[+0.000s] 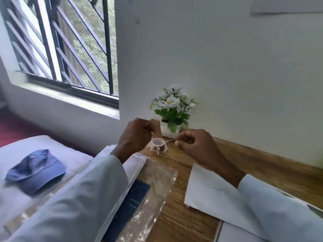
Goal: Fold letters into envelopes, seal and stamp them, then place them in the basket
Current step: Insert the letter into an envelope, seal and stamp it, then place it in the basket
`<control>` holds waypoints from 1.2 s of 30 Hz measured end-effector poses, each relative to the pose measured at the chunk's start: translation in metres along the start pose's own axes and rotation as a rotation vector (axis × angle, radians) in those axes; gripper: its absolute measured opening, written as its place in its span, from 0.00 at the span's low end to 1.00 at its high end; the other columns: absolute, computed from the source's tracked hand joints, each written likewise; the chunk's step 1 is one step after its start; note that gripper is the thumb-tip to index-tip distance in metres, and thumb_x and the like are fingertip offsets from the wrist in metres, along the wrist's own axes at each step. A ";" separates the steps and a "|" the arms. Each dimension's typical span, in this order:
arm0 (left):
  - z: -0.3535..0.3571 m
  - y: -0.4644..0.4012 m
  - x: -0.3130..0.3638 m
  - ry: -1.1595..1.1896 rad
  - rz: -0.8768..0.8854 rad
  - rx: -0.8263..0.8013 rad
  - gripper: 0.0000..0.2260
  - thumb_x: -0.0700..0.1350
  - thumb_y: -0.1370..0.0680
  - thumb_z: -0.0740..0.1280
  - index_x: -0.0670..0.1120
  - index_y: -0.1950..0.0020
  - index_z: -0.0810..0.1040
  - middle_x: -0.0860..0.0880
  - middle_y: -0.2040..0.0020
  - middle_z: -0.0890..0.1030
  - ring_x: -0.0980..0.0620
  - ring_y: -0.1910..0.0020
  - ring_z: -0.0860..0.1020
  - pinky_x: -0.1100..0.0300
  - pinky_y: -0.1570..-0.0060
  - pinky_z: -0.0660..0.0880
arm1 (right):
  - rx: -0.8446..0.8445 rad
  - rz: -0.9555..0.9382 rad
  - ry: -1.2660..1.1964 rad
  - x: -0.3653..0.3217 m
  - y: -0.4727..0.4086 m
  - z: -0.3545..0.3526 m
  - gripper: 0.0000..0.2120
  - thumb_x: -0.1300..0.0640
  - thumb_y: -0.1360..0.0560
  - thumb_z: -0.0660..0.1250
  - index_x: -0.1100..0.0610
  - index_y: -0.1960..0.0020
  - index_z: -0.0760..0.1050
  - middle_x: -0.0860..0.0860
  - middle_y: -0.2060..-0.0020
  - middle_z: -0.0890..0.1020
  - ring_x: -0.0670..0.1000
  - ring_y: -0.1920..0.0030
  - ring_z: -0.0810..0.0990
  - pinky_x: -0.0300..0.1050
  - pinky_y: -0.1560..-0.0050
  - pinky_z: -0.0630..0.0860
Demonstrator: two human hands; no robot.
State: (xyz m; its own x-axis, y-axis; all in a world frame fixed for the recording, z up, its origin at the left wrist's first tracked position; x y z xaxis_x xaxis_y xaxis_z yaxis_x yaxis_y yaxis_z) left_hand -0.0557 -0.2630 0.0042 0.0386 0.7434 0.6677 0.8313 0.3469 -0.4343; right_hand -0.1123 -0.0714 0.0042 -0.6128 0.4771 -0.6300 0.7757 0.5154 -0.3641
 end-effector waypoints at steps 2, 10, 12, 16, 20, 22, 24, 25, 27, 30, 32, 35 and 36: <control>0.004 0.003 -0.014 0.002 -0.010 0.036 0.11 0.32 0.28 0.69 0.47 0.55 0.86 0.48 0.57 0.86 0.51 0.60 0.82 0.53 0.53 0.81 | -0.018 -0.024 -0.036 -0.001 -0.004 0.018 0.04 0.56 0.29 0.76 0.53 0.54 0.85 0.44 0.63 0.84 0.40 0.65 0.79 0.32 0.64 0.73; 0.019 0.002 -0.022 -0.053 0.004 -0.089 0.19 0.29 0.29 0.65 0.50 0.51 0.86 0.50 0.49 0.83 0.51 0.53 0.80 0.56 0.52 0.79 | -0.051 -0.024 -0.043 0.003 -0.010 0.054 0.06 0.54 0.32 0.78 0.52 0.60 0.82 0.45 0.67 0.83 0.40 0.69 0.78 0.32 0.68 0.72; 0.019 0.002 -0.022 -0.053 0.012 -0.119 0.20 0.28 0.29 0.65 0.50 0.51 0.86 0.49 0.48 0.83 0.50 0.54 0.79 0.54 0.51 0.79 | -0.024 -0.024 -0.042 0.002 -0.011 0.056 0.06 0.54 0.31 0.78 0.52 0.61 0.81 0.45 0.68 0.83 0.41 0.69 0.79 0.32 0.68 0.73; 0.016 0.003 -0.023 -0.075 0.021 -0.147 0.20 0.28 0.30 0.66 0.50 0.51 0.86 0.48 0.47 0.82 0.48 0.52 0.79 0.50 0.50 0.79 | 0.031 -0.028 -0.033 -0.001 -0.013 0.060 0.06 0.55 0.31 0.77 0.53 0.59 0.81 0.46 0.67 0.83 0.43 0.67 0.80 0.33 0.69 0.74; 0.017 0.003 -0.024 -0.122 0.053 -0.190 0.17 0.30 0.29 0.69 0.50 0.51 0.86 0.48 0.48 0.80 0.49 0.53 0.78 0.49 0.50 0.79 | 0.047 -0.022 -0.048 -0.001 -0.014 0.064 0.06 0.57 0.31 0.77 0.54 0.57 0.81 0.45 0.66 0.83 0.43 0.66 0.81 0.37 0.66 0.78; 0.017 0.002 -0.024 -0.140 0.083 -0.192 0.14 0.33 0.28 0.71 0.51 0.50 0.86 0.48 0.48 0.80 0.49 0.52 0.78 0.50 0.50 0.78 | 0.038 -0.016 -0.065 -0.001 -0.014 0.064 0.06 0.58 0.31 0.77 0.55 0.55 0.82 0.46 0.65 0.84 0.45 0.65 0.82 0.40 0.64 0.80; 0.018 0.002 -0.024 -0.163 0.108 -0.188 0.12 0.35 0.26 0.71 0.51 0.50 0.86 0.49 0.49 0.80 0.49 0.52 0.78 0.50 0.50 0.78 | 0.025 -0.014 -0.072 -0.002 -0.014 0.064 0.07 0.58 0.31 0.77 0.55 0.54 0.82 0.47 0.64 0.84 0.46 0.64 0.83 0.41 0.63 0.81; 0.018 0.002 -0.024 -0.172 0.117 -0.187 0.12 0.36 0.26 0.71 0.51 0.49 0.86 0.49 0.48 0.80 0.49 0.51 0.78 0.51 0.50 0.78 | 0.019 -0.010 -0.075 -0.002 -0.013 0.064 0.08 0.58 0.31 0.77 0.55 0.53 0.82 0.48 0.64 0.85 0.46 0.64 0.83 0.41 0.63 0.81; 0.018 0.002 -0.025 -0.181 0.126 -0.184 0.10 0.37 0.25 0.71 0.51 0.49 0.86 0.49 0.48 0.80 0.49 0.51 0.77 0.51 0.49 0.78 | 0.006 0.000 -0.083 -0.003 -0.013 0.064 0.09 0.59 0.31 0.77 0.55 0.52 0.82 0.48 0.63 0.85 0.45 0.65 0.82 0.40 0.63 0.80; 0.018 0.001 -0.027 -0.182 0.126 -0.175 0.09 0.39 0.24 0.71 0.52 0.49 0.86 0.50 0.48 0.80 0.49 0.50 0.77 0.51 0.49 0.77 | 0.000 0.017 -0.098 -0.004 -0.013 0.064 0.09 0.59 0.31 0.77 0.55 0.52 0.82 0.48 0.63 0.85 0.46 0.65 0.82 0.39 0.64 0.79; 0.018 0.001 -0.027 -0.187 0.124 -0.164 0.09 0.39 0.24 0.71 0.52 0.49 0.86 0.50 0.48 0.81 0.50 0.50 0.77 0.53 0.50 0.77 | -0.004 0.029 -0.103 -0.004 -0.012 0.063 0.09 0.59 0.31 0.77 0.55 0.52 0.82 0.49 0.64 0.85 0.47 0.64 0.83 0.40 0.63 0.80; 0.018 0.000 -0.026 -0.199 0.121 -0.153 0.09 0.39 0.24 0.71 0.51 0.49 0.86 0.51 0.48 0.80 0.51 0.50 0.76 0.59 0.52 0.73 | -0.029 0.030 -0.111 -0.006 -0.009 0.063 0.09 0.60 0.32 0.77 0.55 0.52 0.82 0.49 0.64 0.85 0.46 0.65 0.82 0.37 0.65 0.77; 0.017 0.001 -0.027 -0.194 0.119 -0.156 0.09 0.39 0.24 0.71 0.51 0.49 0.86 0.51 0.48 0.81 0.52 0.50 0.76 0.59 0.52 0.73 | -0.037 0.034 -0.118 -0.007 -0.008 0.063 0.10 0.59 0.31 0.77 0.55 0.52 0.82 0.48 0.64 0.85 0.45 0.66 0.82 0.36 0.66 0.76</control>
State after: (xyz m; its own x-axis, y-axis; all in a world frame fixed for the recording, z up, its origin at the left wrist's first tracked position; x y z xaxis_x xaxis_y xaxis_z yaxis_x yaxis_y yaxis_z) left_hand -0.0657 -0.2728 -0.0246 0.0468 0.8745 0.4828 0.9032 0.1694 -0.3944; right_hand -0.1049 -0.1239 -0.0311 -0.5628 0.4084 -0.7187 0.7879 0.5279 -0.3171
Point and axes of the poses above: each hand's wrist, its own y-axis away from the middle knuckle, its own z-axis out of the palm, x = y × z, the point moved 4 cm from there along -y, towards the middle knuckle
